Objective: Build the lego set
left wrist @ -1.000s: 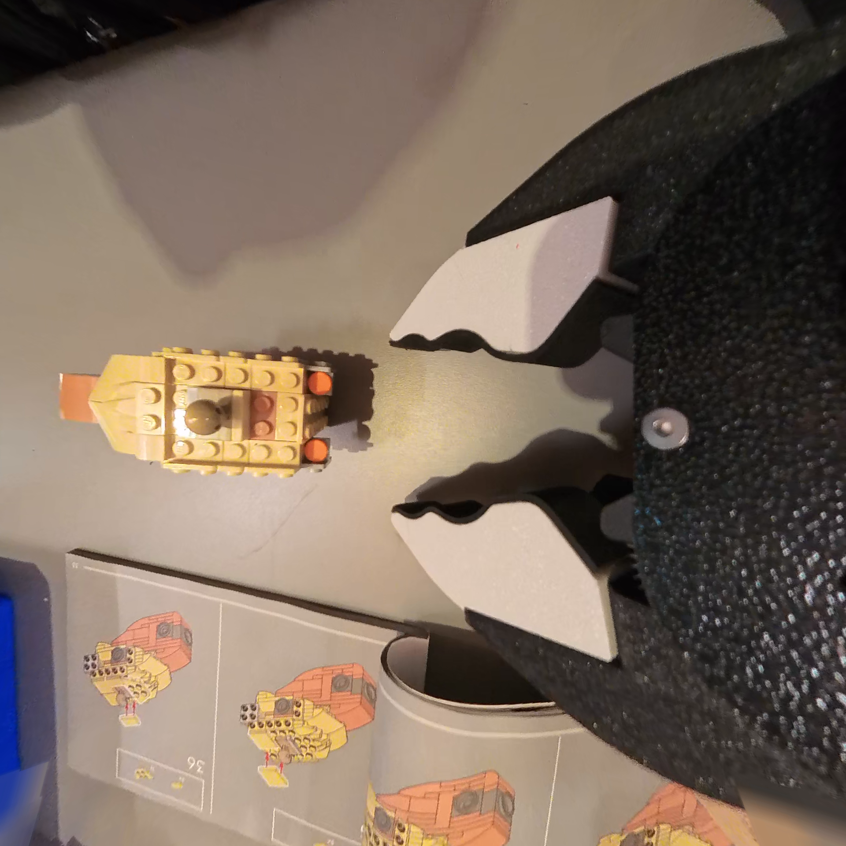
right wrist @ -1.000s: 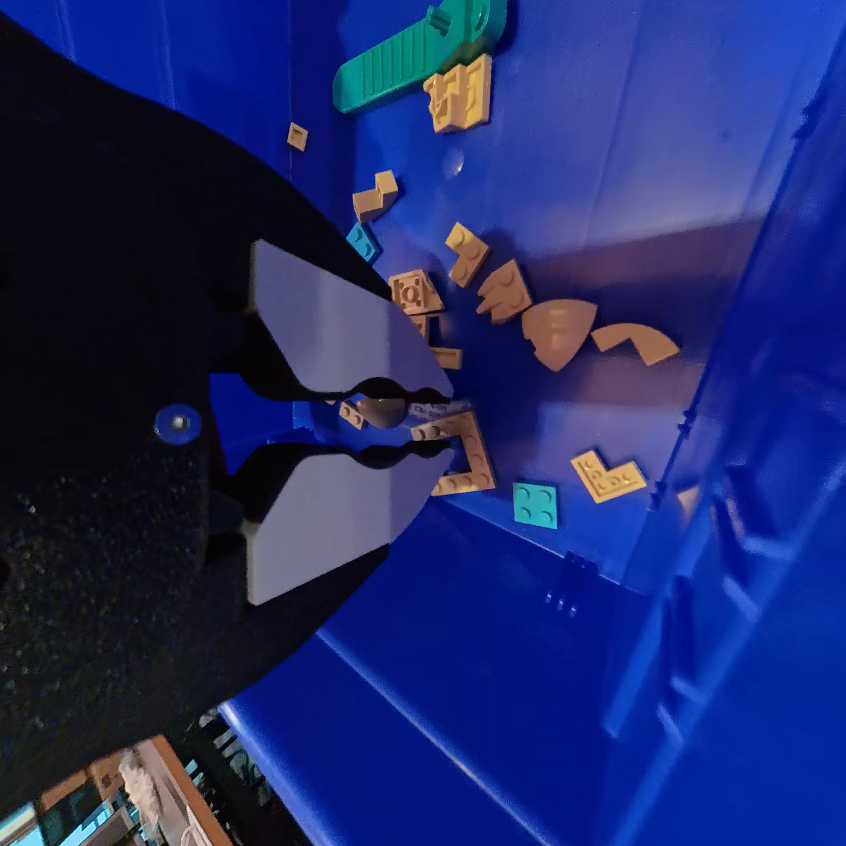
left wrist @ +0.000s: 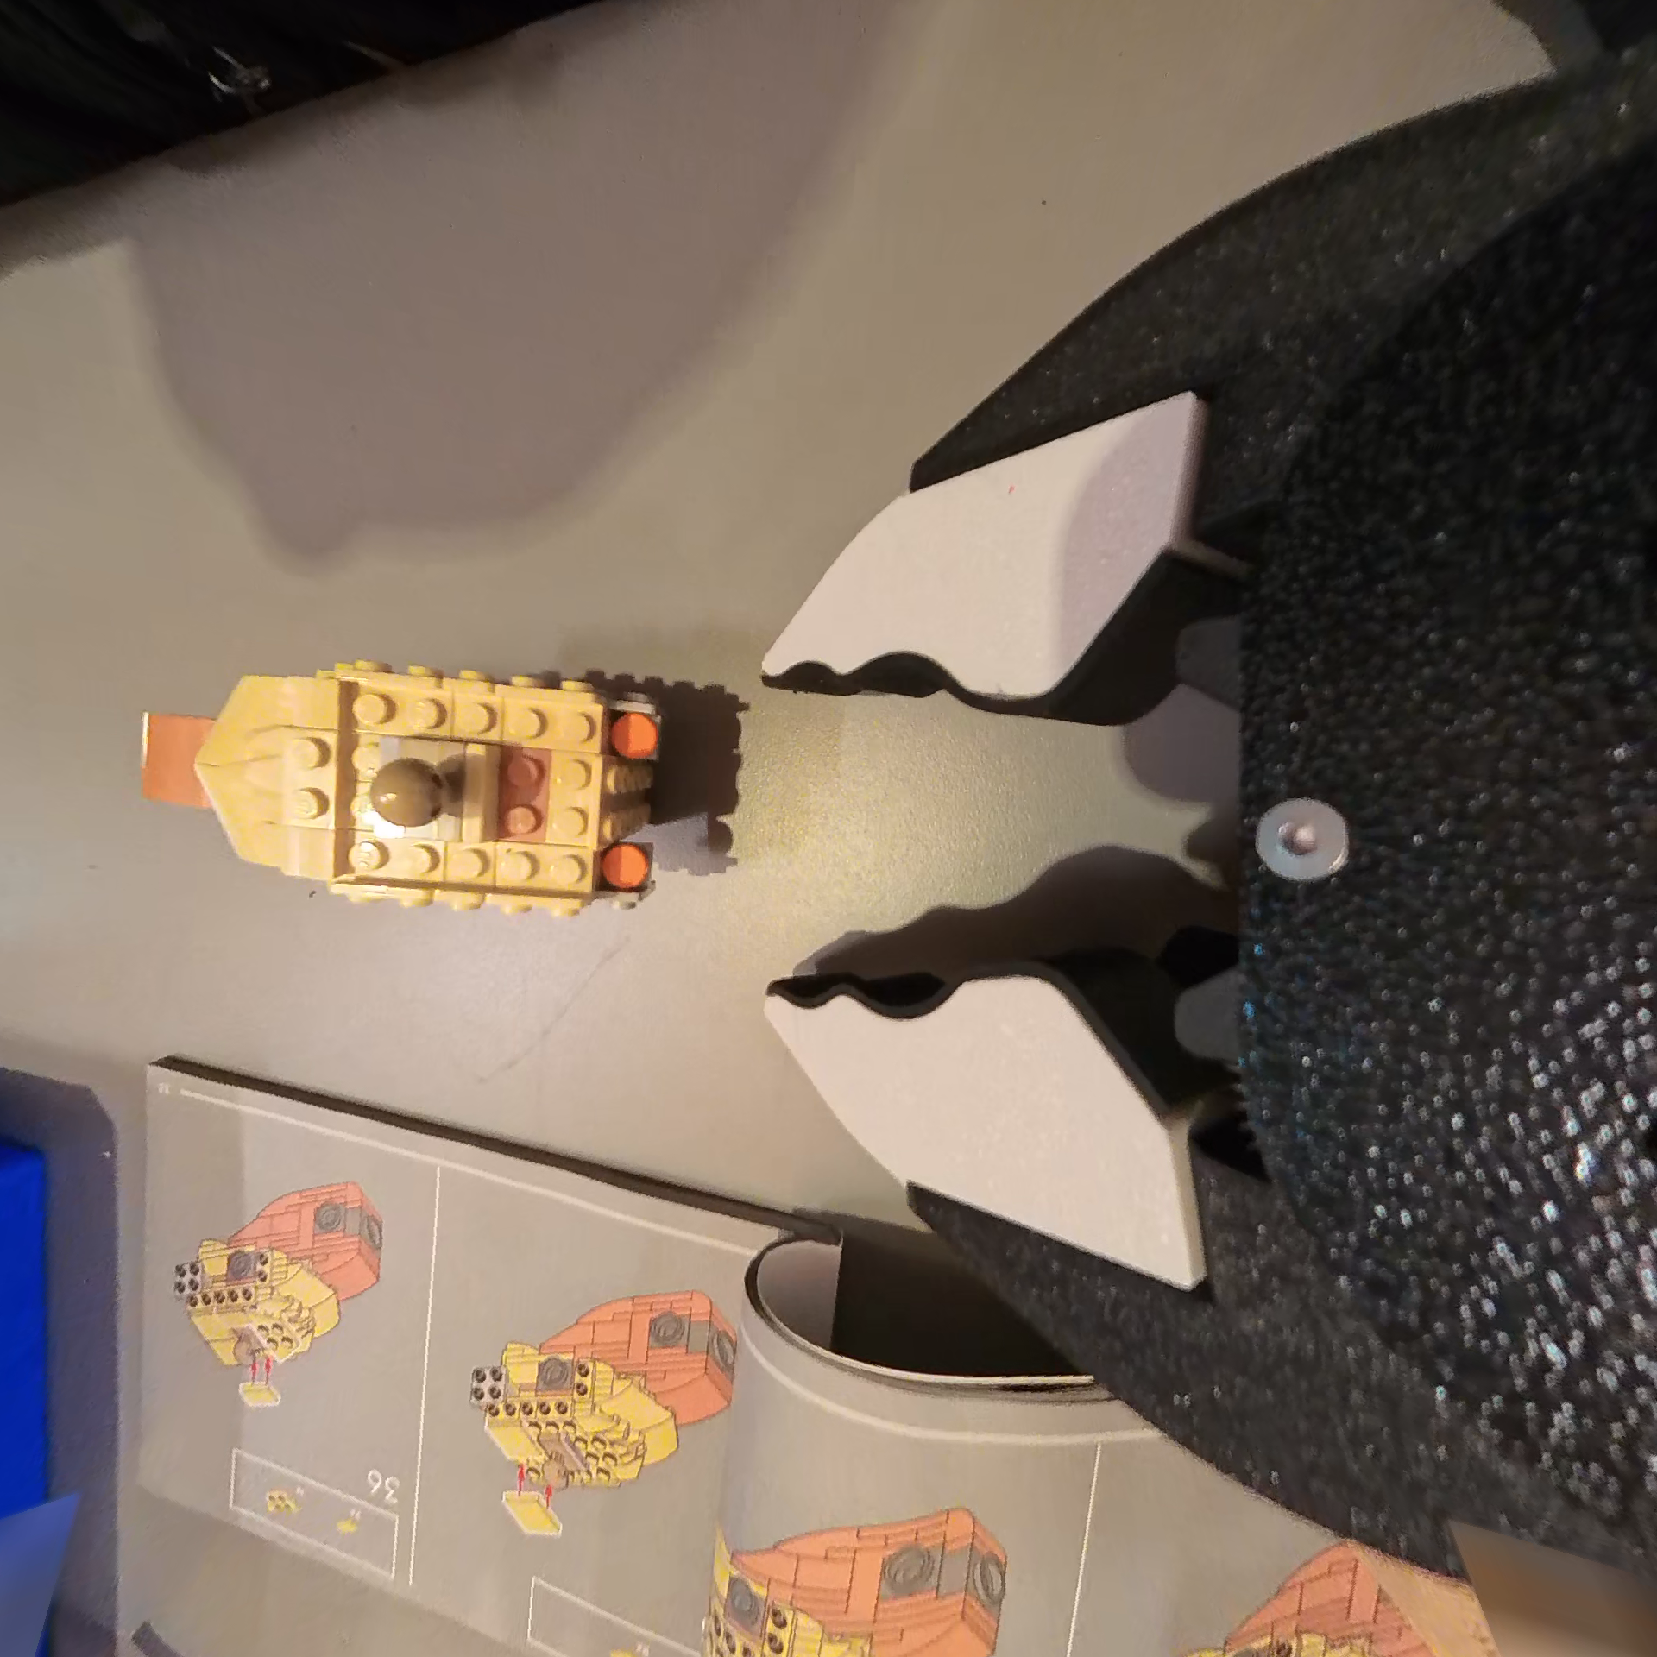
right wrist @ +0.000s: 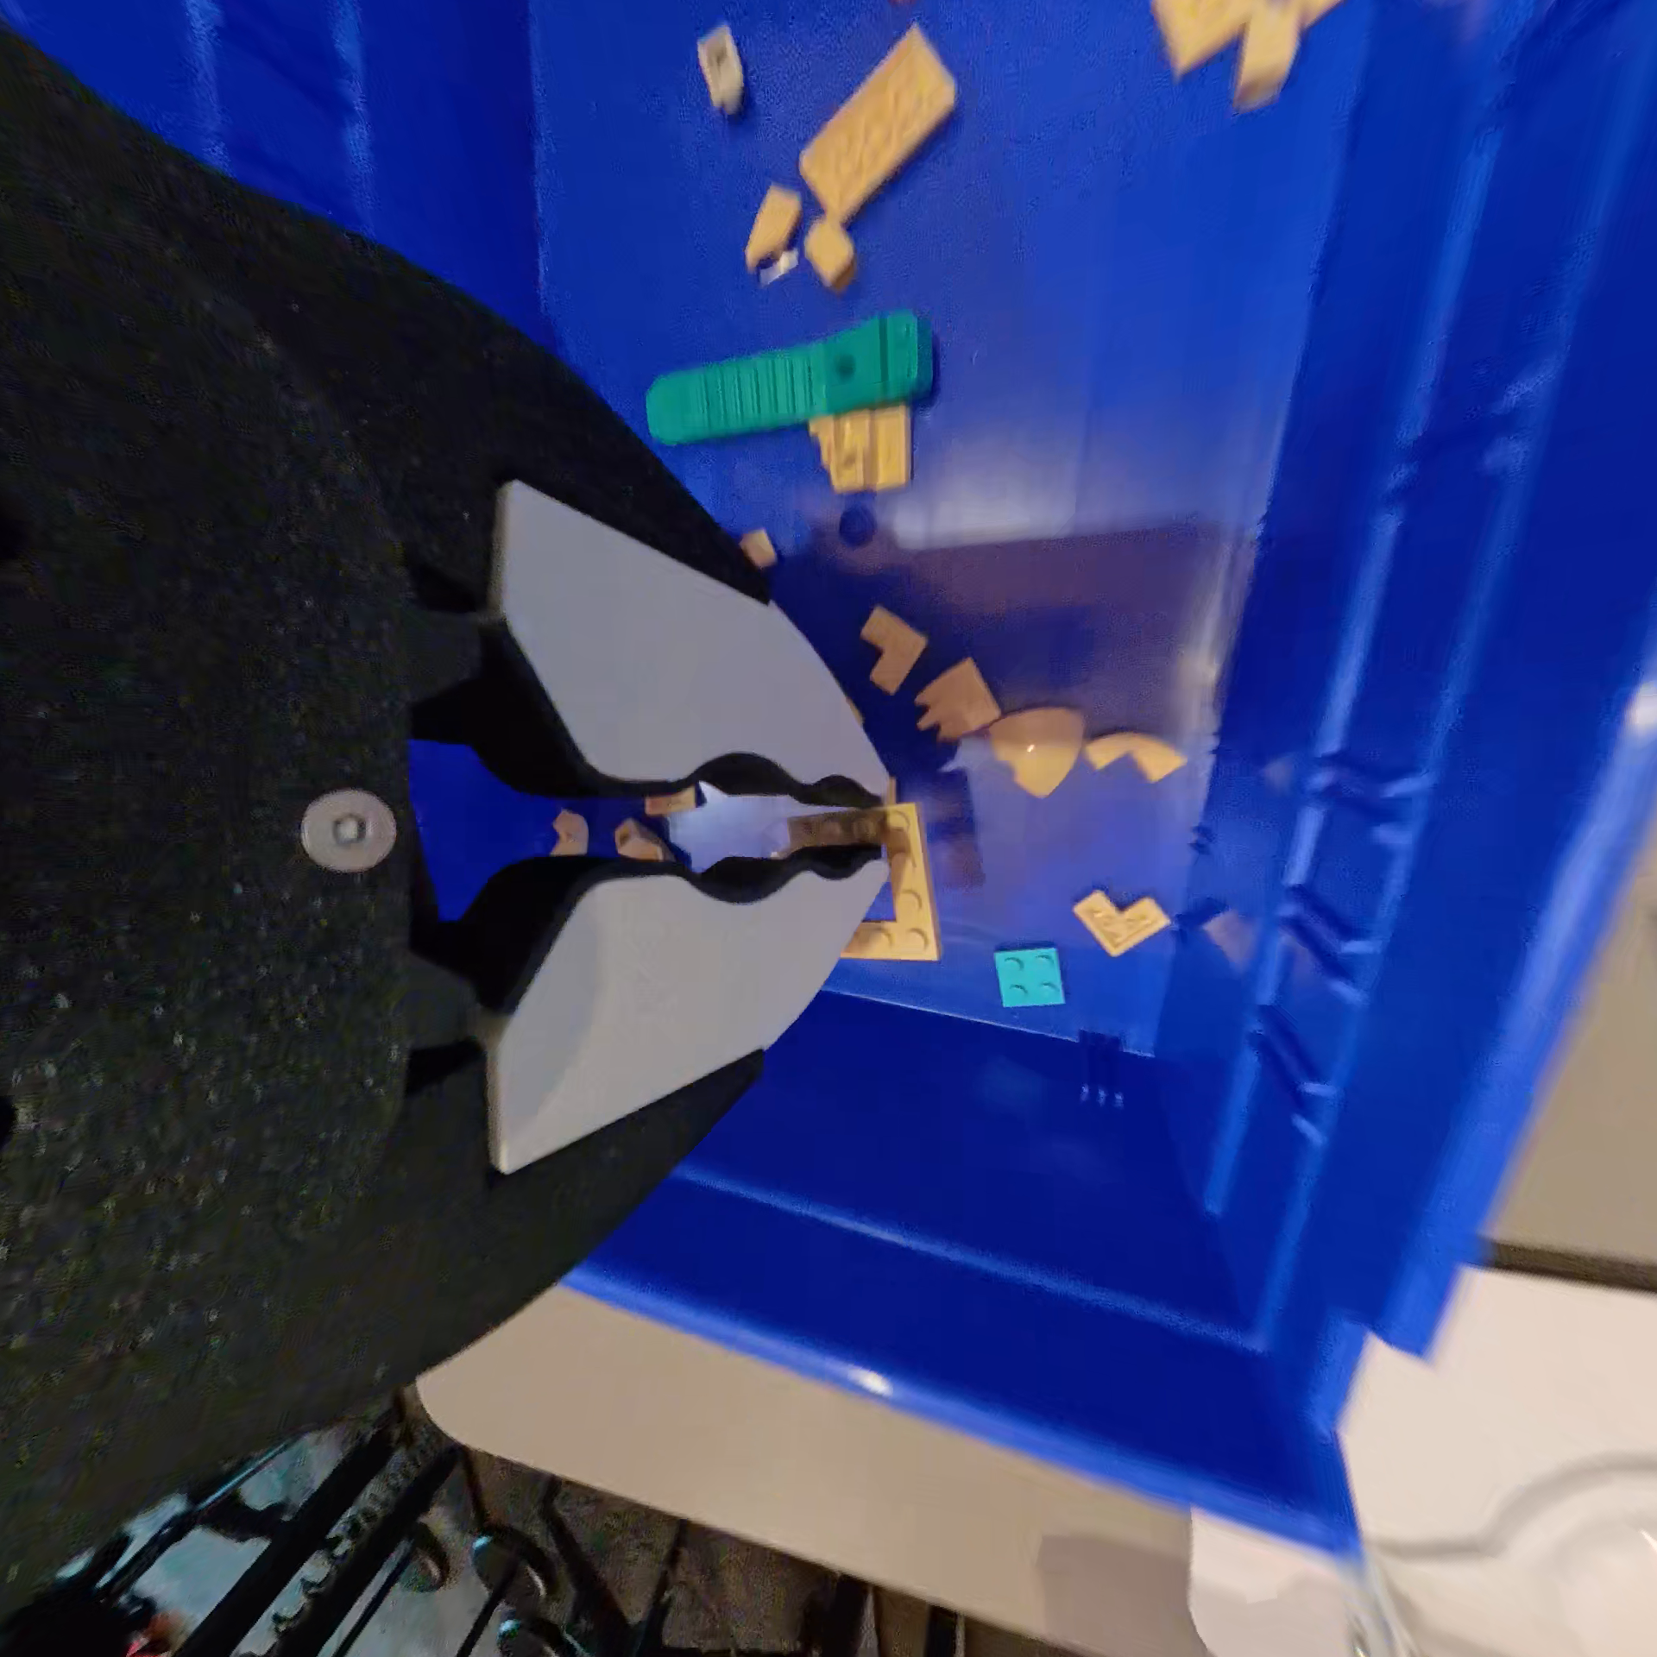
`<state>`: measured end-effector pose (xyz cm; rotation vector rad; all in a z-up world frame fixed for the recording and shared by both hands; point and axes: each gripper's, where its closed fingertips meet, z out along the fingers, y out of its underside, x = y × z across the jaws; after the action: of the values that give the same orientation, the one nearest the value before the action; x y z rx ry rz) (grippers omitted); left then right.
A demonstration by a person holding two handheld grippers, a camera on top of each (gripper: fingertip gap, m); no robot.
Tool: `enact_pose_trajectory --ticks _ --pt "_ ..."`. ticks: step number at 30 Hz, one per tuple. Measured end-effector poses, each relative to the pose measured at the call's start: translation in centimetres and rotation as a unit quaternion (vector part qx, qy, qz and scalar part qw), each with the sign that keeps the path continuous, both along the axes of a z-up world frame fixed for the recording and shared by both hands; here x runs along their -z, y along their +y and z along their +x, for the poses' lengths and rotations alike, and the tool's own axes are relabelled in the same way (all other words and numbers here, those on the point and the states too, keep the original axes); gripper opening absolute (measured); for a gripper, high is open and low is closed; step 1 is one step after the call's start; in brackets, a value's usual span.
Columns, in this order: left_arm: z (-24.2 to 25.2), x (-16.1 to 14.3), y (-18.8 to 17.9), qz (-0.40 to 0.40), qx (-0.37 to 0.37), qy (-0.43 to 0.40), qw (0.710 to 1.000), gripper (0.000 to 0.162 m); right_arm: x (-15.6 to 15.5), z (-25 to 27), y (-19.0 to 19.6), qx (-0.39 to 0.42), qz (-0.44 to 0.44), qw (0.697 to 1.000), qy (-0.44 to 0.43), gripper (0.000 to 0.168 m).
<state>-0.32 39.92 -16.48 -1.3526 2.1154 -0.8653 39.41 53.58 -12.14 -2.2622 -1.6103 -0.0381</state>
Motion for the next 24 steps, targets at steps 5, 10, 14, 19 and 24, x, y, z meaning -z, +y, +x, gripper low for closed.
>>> enact_pose_trajectory --ticks 5,10,14,19,24 --pt "0.0 0.0 0.0 -0.001 -0.001 0.001 1.0 0.059 -5.8 -3.3 -5.5 -0.005 0.067 0.995 0.073 0.008" --pt "0.0 0.1 -0.1 -0.003 -0.002 0.004 1.0 0.059 -8.2 -9.4 -15.6 -0.033 0.084 0.985 0.146 0.008" --pt "0.1 0.2 0.0 -0.006 -0.008 0.01 1.0 0.06 -6.7 -14.3 -21.6 -0.038 0.05 0.975 0.211 0.008" --pt "0.3 0.2 -0.2 -0.004 -0.007 0.009 1.0 0.06 -1.6 -18.1 -24.5 -0.029 0.0 0.975 0.222 0.008" --pt "0.3 0.2 0.1 -0.009 -0.017 0.01 1.0 0.062 3.5 -18.8 -24.9 -0.022 -0.037 0.988 0.15 0.008"
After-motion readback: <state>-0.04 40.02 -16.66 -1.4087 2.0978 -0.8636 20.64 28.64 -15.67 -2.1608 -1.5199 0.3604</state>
